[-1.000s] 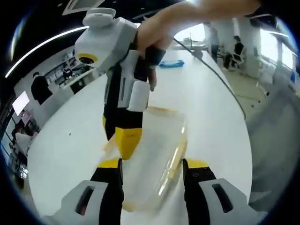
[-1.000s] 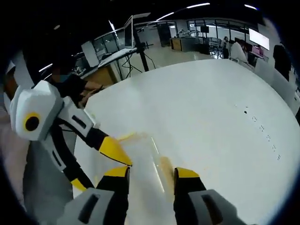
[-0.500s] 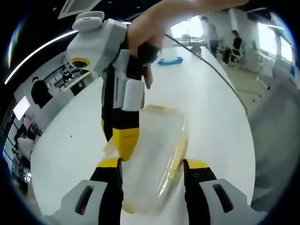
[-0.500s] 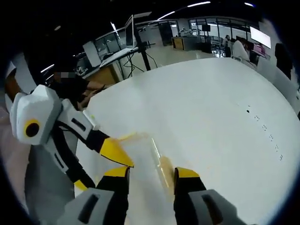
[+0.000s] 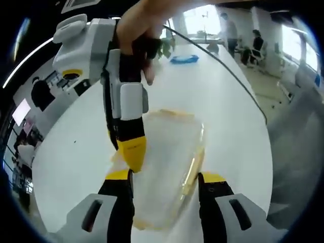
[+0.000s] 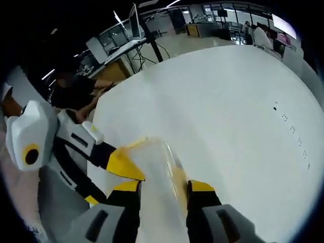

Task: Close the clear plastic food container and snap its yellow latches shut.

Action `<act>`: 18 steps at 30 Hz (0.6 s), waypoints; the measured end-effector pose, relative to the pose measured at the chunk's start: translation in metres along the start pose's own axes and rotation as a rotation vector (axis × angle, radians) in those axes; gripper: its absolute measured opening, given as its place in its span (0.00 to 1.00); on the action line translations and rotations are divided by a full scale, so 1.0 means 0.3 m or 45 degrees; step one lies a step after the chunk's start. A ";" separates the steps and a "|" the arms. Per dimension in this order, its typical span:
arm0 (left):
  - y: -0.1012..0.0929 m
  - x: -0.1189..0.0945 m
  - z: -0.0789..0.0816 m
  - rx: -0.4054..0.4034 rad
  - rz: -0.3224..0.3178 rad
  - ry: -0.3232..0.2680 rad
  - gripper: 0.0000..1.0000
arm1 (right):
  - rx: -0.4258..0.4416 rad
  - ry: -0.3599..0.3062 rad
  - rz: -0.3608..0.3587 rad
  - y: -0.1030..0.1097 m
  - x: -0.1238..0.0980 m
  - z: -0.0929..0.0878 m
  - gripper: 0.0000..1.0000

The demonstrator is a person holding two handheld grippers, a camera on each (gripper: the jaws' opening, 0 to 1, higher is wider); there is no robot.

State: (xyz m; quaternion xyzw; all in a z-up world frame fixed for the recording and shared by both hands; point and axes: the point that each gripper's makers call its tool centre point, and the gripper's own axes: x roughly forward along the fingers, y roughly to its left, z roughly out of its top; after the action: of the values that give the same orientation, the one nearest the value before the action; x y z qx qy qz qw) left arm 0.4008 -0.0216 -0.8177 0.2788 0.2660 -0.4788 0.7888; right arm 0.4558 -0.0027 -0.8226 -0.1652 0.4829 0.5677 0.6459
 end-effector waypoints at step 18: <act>0.002 0.006 -0.006 -0.021 0.024 0.029 0.48 | 0.017 0.231 0.035 -0.001 0.012 -0.011 0.30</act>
State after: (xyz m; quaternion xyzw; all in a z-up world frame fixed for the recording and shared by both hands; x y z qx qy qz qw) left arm 0.4018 -0.0211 -0.8201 0.2801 0.2763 -0.4659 0.7926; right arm 0.4544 -0.0032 -0.8273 -0.2049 0.5453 0.5562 0.5927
